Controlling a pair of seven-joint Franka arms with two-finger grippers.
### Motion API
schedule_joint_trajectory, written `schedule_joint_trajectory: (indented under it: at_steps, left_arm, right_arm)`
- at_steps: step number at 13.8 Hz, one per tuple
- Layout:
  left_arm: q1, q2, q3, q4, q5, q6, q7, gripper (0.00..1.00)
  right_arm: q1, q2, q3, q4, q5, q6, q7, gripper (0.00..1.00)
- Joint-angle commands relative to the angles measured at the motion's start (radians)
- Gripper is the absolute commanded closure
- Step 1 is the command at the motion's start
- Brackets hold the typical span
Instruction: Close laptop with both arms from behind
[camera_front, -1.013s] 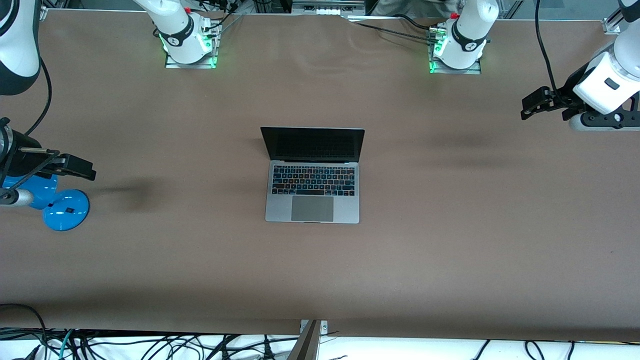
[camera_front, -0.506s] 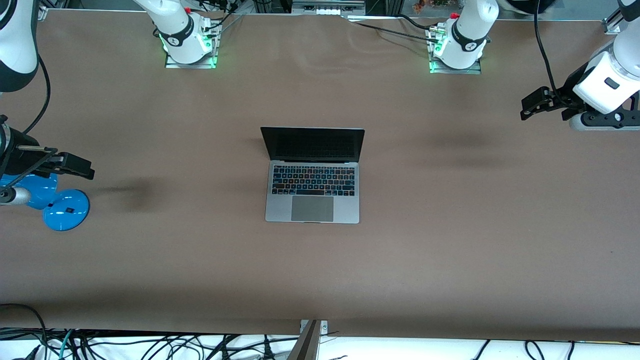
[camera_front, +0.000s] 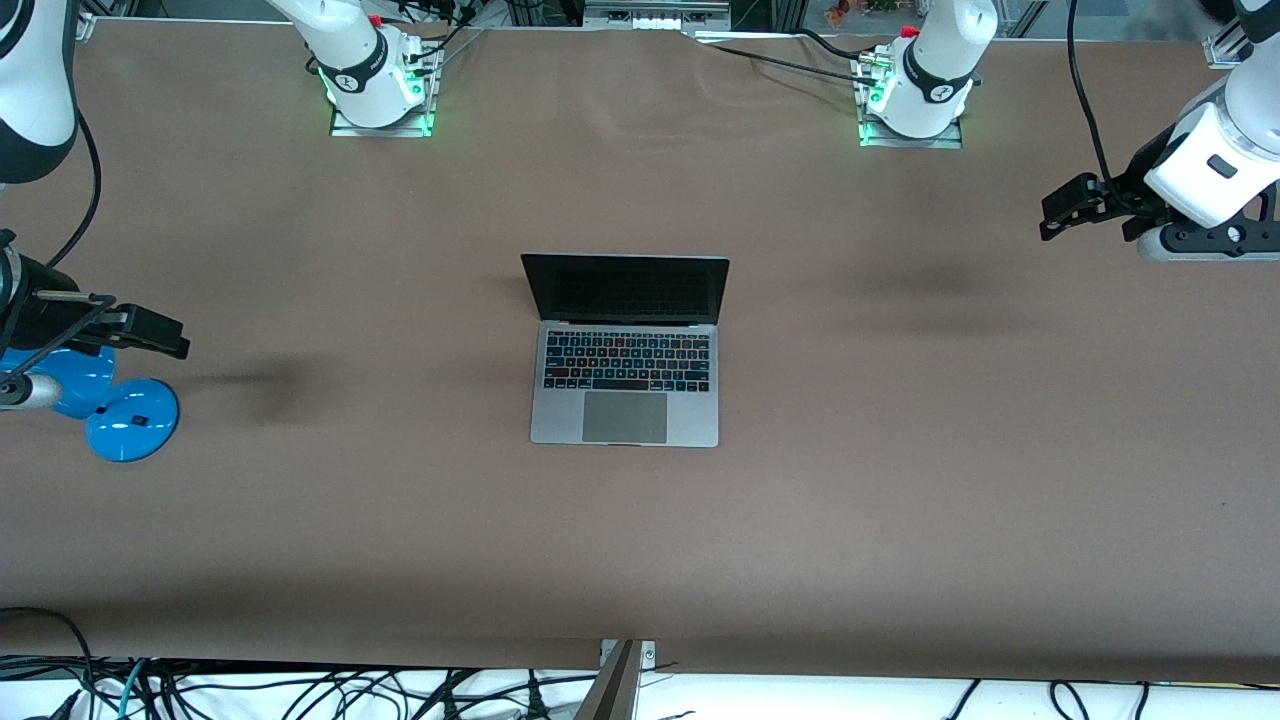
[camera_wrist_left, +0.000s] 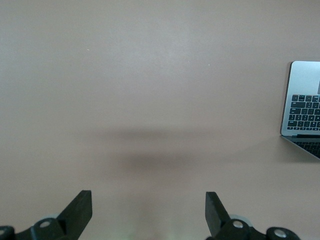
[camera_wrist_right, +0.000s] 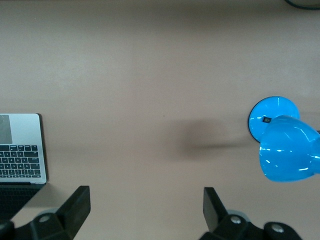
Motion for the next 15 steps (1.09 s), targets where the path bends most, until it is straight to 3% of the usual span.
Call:
schedule_joint_trajectory:
  at_steps: [1, 15]
  left_arm:
    - [-0.007, -0.022, -0.027, -0.025, 0.021, 0.013, -0.051, 0.00]
    - [-0.007, -0.063, -0.281, -0.060, -0.022, 0.012, -0.371, 0.00]
  right_arm:
    - [0.000, -0.011, 0.008, -0.002, -0.007, -0.002, 0.003, 0.00]
    - [0.076, -0.002, 0.009, -0.007, -0.004, 0.000, 0.004, 0.00]
